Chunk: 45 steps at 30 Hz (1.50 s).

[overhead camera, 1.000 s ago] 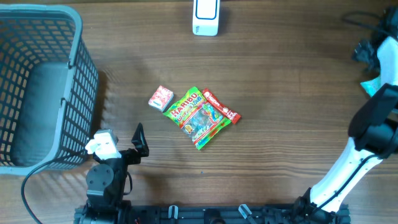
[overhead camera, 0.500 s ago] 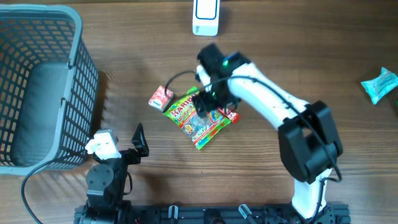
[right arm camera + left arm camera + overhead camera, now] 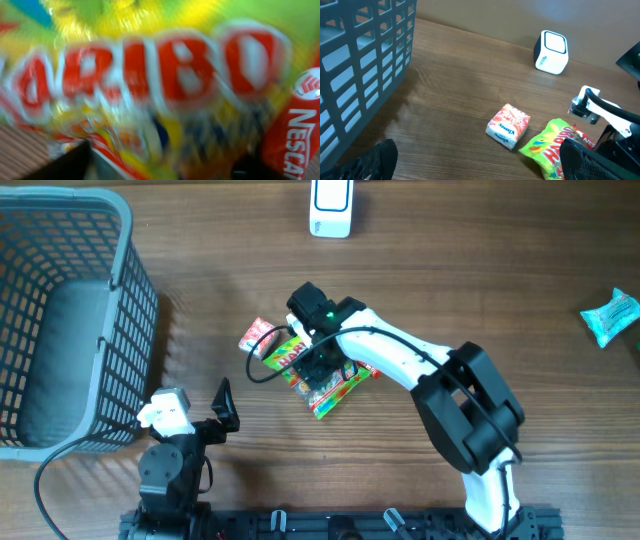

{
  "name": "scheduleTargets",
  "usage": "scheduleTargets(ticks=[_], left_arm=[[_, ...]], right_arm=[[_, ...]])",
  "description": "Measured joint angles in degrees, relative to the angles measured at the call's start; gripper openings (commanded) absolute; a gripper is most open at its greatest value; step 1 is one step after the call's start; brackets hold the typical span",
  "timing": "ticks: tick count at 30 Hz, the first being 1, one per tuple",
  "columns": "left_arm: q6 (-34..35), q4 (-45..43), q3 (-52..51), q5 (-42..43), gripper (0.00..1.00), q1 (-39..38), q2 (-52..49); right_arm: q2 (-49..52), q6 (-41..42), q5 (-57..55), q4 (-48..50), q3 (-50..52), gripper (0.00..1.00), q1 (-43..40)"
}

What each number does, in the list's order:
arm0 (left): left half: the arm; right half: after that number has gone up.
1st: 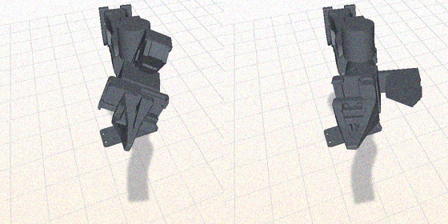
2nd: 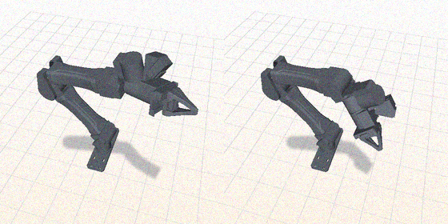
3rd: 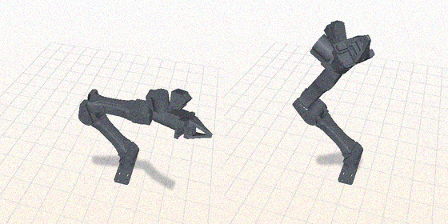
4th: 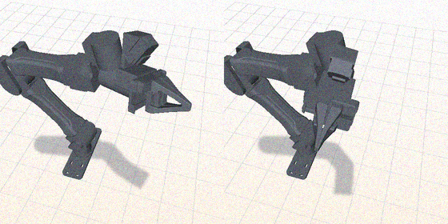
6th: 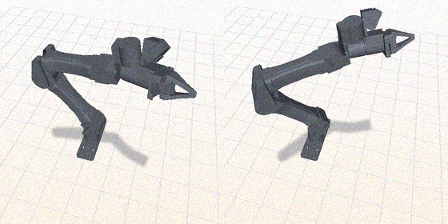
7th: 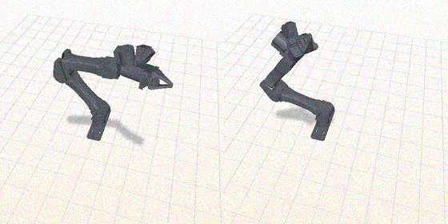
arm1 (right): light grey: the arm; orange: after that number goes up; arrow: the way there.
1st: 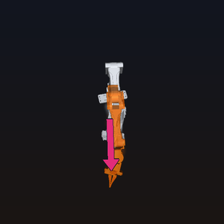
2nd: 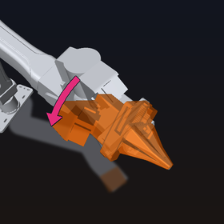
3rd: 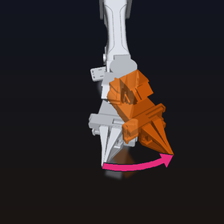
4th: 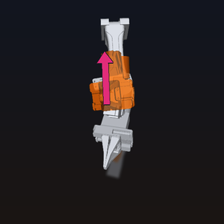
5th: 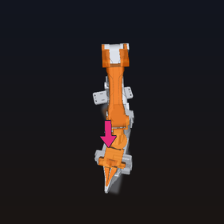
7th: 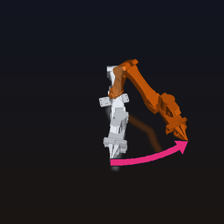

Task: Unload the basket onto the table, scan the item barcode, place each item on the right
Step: 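Grasp the Haribo gummy bag with the right gripper, then hold the Haribo bag up to the scanner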

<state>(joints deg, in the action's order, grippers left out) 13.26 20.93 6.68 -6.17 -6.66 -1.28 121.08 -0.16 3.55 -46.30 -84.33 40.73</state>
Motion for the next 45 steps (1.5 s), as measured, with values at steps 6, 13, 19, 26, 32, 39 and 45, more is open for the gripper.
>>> scheduleTargets(ticks=[6,13,19,26,32,39,45], left_arm=[[0.00,0.02,0.00,0.00,1.00,0.00,0.02],[0.00,0.00,0.00,0.00,1.00,0.00,0.04],[0.00,0.00,0.00,0.00,1.00,0.00,0.04],[0.00,0.02,0.00,0.00,1.00,0.00,0.04],[0.00,0.00,0.00,0.00,1.00,0.00,0.00],[0.00,0.00,0.00,0.00,1.00,0.00,0.00],[0.00,0.00,0.00,0.00,1.00,0.00,0.00]], right_arm=[[3.85,2.82,19.04,-16.33,-8.52,0.04,-1.90],[3.61,38.16,55.74,-27.98,-21.81,0.04,-14.80],[3.61,48.68,57.24,-23.12,-21.81,0.05,-16.65],[0.22,37.42,15.19,-11.34,-27.02,0.05,-15.08],[3.06,25.70,-15.98,23.34,-28.76,0.05,-14.62],[18.69,17.68,-29.35,57.09,-28.50,0.05,-14.60],[21.97,14.91,-37.66,56.41,-29.51,0.04,-15.82]])
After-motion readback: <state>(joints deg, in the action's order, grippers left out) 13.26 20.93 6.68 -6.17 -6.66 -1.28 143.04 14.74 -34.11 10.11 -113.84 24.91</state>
